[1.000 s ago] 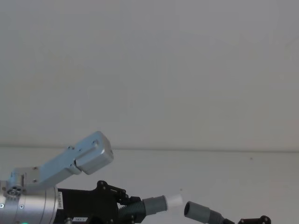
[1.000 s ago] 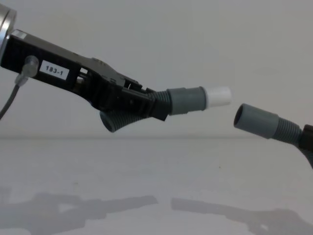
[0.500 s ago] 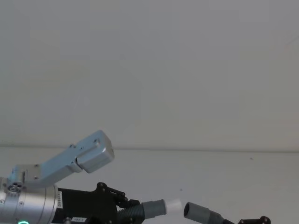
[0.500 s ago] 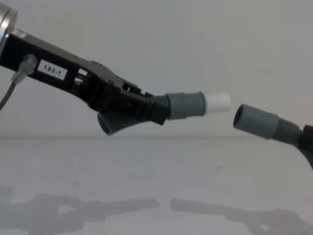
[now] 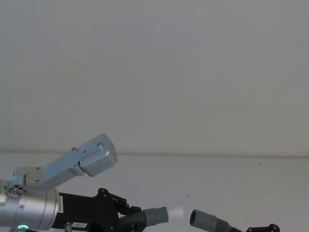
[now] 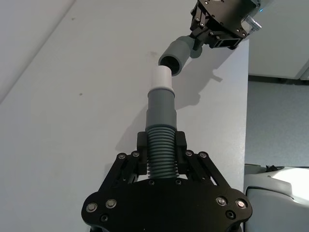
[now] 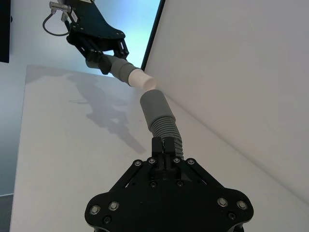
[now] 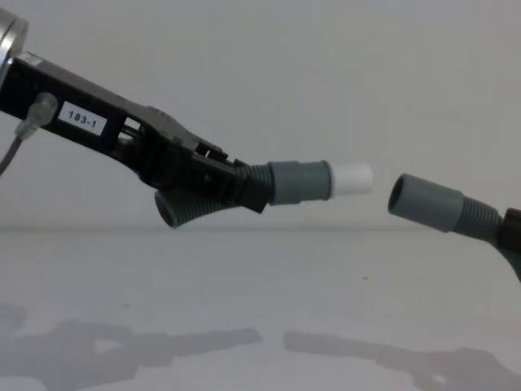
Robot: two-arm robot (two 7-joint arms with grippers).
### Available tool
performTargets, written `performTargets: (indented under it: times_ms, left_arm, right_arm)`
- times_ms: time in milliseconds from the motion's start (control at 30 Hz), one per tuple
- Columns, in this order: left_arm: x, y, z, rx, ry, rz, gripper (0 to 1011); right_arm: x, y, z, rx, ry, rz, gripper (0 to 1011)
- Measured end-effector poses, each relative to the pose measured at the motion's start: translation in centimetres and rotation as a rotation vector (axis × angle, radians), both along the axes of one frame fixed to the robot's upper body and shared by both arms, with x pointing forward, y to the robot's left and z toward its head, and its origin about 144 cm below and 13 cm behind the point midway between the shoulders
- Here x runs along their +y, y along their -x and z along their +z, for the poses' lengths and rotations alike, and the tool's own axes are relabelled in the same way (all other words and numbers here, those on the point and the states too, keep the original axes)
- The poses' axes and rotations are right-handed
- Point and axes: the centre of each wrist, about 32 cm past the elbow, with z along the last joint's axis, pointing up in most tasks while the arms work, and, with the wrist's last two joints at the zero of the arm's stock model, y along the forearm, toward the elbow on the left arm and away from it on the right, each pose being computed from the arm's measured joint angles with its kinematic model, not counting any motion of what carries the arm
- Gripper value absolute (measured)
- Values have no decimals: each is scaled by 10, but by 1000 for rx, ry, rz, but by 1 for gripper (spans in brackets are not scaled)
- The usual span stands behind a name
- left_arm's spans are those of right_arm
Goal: Use both hands to pick up one end of the pipe from the table, align the ends, and insert them.
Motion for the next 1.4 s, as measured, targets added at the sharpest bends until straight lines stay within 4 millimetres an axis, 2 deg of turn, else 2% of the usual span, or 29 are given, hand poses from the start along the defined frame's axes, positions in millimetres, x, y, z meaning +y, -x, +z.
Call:
performTargets:
  times_ms: [1400]
  left_arm:
    - [-4, -26, 1, 53, -23, -69, 294]
  right_arm:
    - [0, 0, 0, 0, 0, 0, 16]
